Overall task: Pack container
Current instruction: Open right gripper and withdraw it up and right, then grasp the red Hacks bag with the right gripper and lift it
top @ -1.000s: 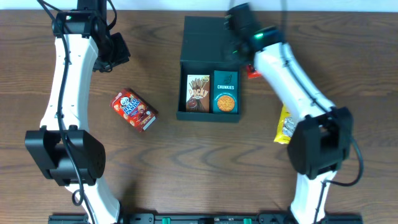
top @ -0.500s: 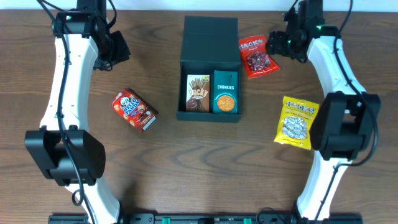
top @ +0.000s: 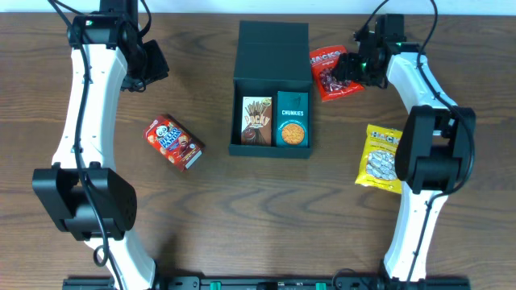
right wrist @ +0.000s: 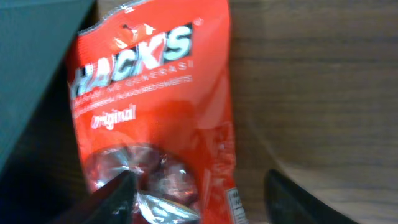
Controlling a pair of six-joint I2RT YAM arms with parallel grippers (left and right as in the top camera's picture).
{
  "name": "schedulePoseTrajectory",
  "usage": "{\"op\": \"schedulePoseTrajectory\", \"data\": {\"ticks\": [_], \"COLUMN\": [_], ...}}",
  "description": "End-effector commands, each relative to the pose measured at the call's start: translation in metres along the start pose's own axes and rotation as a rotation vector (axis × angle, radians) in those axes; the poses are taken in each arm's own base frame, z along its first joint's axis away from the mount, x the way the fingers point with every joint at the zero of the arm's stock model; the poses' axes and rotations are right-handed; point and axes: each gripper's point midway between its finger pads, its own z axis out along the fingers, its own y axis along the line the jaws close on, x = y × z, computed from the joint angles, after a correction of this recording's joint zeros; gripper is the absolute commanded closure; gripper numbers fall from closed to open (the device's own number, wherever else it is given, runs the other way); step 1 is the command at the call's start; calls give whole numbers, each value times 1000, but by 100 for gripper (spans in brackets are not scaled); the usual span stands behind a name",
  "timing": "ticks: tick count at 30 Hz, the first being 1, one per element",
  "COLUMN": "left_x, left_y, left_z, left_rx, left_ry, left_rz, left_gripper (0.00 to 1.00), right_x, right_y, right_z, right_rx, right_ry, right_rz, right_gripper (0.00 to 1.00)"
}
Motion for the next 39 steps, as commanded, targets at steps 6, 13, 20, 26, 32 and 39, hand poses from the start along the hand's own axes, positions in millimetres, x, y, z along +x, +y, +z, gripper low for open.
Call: {"op": "schedulePoseTrajectory", "data": {"ticks": [6,13,20,26,32,39], "left_x": [-1,-1,3,4,4,3], "left_y": [0,0,1,2,2,2], "left_z": [-1,-1,-1,-1,-1,-1], "left_rx": [14,14,8,5,5,6], "left_ry": [6,7,19,26,25,23], "left_rz": [-23,-26,-27,-27,-27,-27], "left_gripper": [62,62,62,62,62,62], "right_x": [0,3,-15,-33,-35,-39], "right_y": [-1,3,17,28,42,76], "right_z": [1,1,-16,-44,-60,-86], "right_rx": [-19,-44,-91,-91,-120,-168], "right_ry": [6,18,-7,-16,5,22], "right_rz": [12,15,27,24,23,-12], "right_gripper": [87,99,99,99,99,99]}}
